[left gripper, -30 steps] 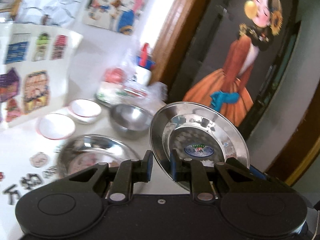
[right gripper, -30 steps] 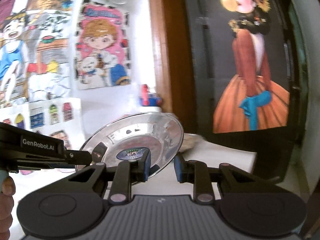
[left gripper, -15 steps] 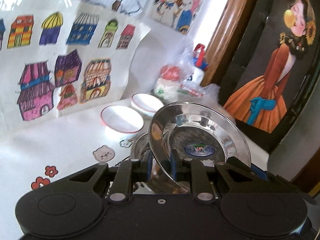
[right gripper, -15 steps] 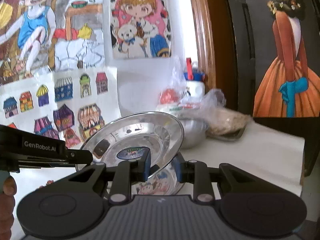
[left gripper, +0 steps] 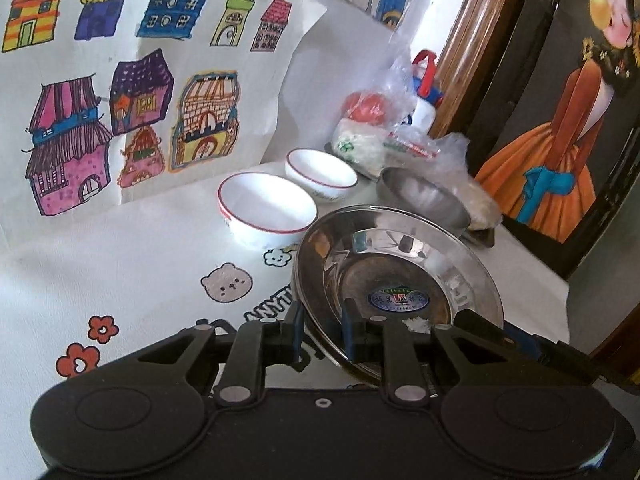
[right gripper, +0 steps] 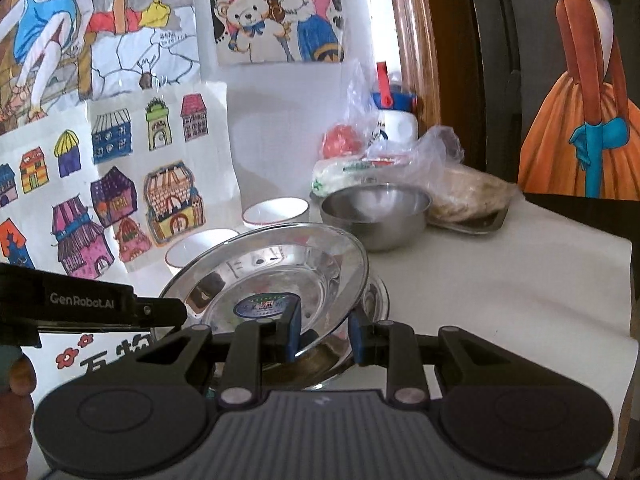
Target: Organize plates and bowls
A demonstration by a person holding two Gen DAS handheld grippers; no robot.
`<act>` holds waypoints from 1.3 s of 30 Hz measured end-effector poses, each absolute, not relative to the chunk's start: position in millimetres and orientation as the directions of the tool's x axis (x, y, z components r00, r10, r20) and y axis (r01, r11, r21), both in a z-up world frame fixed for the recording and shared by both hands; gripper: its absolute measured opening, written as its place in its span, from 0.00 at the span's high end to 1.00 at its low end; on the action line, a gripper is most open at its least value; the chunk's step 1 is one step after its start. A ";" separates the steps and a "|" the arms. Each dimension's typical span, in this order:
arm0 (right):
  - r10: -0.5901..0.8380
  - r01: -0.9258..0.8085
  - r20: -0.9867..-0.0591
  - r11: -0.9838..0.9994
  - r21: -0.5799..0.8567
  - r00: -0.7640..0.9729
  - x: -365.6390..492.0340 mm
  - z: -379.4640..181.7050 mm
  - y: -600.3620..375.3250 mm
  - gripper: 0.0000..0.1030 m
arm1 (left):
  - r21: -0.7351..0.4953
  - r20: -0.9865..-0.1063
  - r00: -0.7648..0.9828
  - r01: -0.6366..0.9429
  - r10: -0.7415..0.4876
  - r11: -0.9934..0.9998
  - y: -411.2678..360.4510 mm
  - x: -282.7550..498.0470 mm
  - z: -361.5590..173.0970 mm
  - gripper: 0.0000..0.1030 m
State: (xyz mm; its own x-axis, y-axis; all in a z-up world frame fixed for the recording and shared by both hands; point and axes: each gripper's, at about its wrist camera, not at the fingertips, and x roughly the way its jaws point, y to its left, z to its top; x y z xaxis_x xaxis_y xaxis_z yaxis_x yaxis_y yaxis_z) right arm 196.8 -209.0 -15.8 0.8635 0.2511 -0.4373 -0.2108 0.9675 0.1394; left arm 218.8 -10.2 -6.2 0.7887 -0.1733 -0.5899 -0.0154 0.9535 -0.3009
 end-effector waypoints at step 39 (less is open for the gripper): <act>0.202 -0.181 -0.404 0.979 0.090 0.892 186.1 -12.5 -207.9 0.15 | -0.230 -0.586 0.803 -0.038 -0.108 0.972 -7.4 211.1 2.5 0.49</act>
State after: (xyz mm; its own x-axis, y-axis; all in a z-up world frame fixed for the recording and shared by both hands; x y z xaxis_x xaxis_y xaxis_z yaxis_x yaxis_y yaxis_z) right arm 186.1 -207.9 -12.5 0.8921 0.2022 -0.4040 -0.1814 0.9793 0.0897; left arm 211.1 -7.4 2.5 0.8029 -0.1076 -0.5864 -0.0380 0.9723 -0.2305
